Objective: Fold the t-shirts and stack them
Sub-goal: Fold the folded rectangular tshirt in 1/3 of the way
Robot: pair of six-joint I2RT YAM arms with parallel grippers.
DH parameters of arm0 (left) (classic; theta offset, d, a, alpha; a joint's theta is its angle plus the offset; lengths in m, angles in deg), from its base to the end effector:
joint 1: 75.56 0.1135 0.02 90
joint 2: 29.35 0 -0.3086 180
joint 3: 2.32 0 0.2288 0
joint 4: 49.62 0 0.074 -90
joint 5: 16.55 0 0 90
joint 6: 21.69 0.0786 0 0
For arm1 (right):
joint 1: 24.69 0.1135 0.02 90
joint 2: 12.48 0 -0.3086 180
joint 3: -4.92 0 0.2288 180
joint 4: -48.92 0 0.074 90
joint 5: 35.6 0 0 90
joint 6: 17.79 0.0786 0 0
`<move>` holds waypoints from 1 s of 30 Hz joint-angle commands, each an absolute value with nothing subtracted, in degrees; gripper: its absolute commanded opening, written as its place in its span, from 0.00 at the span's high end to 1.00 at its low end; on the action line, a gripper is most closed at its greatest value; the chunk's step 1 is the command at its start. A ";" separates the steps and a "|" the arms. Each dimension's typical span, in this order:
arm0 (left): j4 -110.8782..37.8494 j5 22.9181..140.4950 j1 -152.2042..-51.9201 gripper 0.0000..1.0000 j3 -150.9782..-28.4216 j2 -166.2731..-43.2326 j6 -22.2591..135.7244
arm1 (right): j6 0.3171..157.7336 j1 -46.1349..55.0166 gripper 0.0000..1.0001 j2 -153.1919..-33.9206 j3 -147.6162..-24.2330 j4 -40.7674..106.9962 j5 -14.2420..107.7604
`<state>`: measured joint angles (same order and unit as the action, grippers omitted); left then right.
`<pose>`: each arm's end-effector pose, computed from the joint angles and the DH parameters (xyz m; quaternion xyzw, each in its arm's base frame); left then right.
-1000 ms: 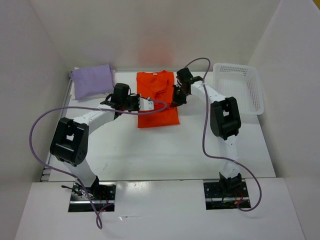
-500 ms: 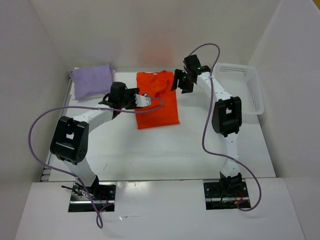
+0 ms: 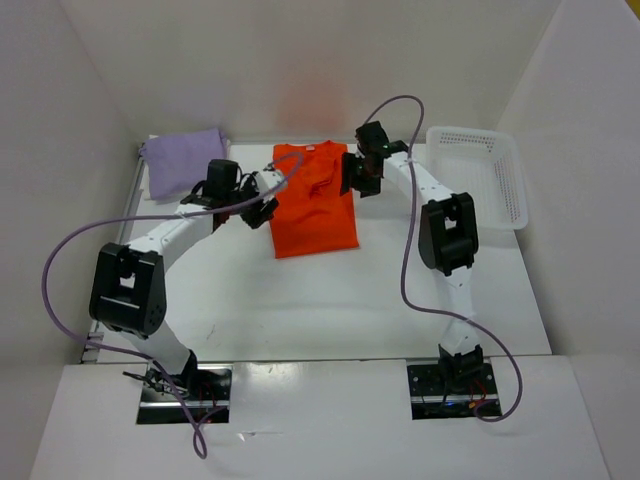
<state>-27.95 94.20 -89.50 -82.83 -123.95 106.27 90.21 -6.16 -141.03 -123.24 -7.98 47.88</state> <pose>0.3683 -0.1201 0.2792 0.4569 0.7513 -0.0635 0.4719 0.4933 0.1748 0.2253 -0.0204 0.9579 0.1399 0.2499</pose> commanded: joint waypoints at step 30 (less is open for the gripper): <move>-5.29 119.94 -76.00 0.18 -111.32 -149.75 69.82 | 85.92 -5.09 0.54 -149.49 -132.19 -4.79 48.95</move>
